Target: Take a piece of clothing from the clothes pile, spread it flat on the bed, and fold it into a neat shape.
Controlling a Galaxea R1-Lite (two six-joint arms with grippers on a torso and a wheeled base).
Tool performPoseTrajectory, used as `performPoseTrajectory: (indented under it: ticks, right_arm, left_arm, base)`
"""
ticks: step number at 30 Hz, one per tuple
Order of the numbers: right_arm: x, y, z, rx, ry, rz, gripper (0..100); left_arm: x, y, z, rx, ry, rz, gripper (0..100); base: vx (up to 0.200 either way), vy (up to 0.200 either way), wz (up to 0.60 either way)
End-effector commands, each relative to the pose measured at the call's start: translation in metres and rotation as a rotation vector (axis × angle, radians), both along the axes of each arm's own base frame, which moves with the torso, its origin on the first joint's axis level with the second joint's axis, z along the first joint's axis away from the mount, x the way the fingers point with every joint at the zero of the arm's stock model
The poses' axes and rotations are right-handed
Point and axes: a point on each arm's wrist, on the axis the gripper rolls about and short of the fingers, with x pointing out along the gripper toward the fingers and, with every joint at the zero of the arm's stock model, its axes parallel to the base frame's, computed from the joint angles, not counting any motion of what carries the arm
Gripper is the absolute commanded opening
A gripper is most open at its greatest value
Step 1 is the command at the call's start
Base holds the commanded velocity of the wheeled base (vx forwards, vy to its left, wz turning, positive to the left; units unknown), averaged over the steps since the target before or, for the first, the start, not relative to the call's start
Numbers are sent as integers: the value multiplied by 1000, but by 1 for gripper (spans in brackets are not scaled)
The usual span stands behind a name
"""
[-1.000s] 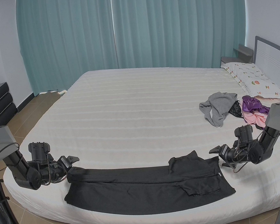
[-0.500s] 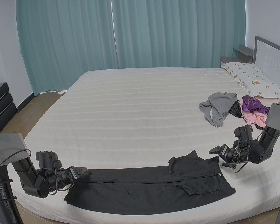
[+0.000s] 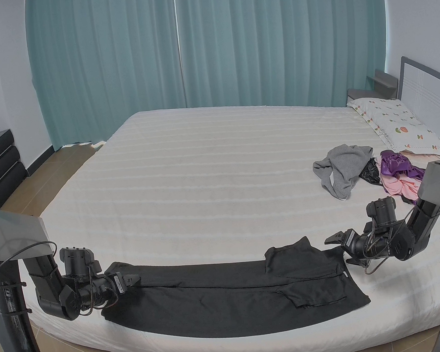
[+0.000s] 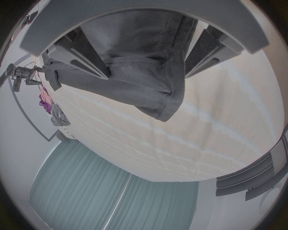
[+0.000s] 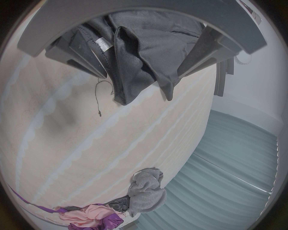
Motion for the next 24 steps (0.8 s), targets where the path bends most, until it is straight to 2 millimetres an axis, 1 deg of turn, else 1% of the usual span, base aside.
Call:
performPoseTrajectory:
  ticks: [1,8,11,20,21,24]
  right_arm:
    - [0,0,2,1,-6,0,100]
    - [0,-1,1,0,-4,-2,100]
    - [0,-1,0,-1,-3,-4,100]
    - [0,-2,0,-1,-3,-5,100]
    - [0,-2,0,-1,-3,-5,100]
    - [0,-2,0,-1,-1,-5,100]
  left_arm:
    - [0,2,1,5,-8,12,100]
    - [6,2,-4,1,-8,17,100]
    - [5,0,-12,3,14,11,100]
    - [1,-5,-19,1,50,-7,100]
    - [1,-5,-19,1,47,-7,0]
    - [2,-6,-16,2,38,-8,0]
  base:
    - [0,0,0]
    - [0,0,0]
    - [0,0,0]
    - [0,0,0]
    - [0,0,0]
    - [0,0,0]
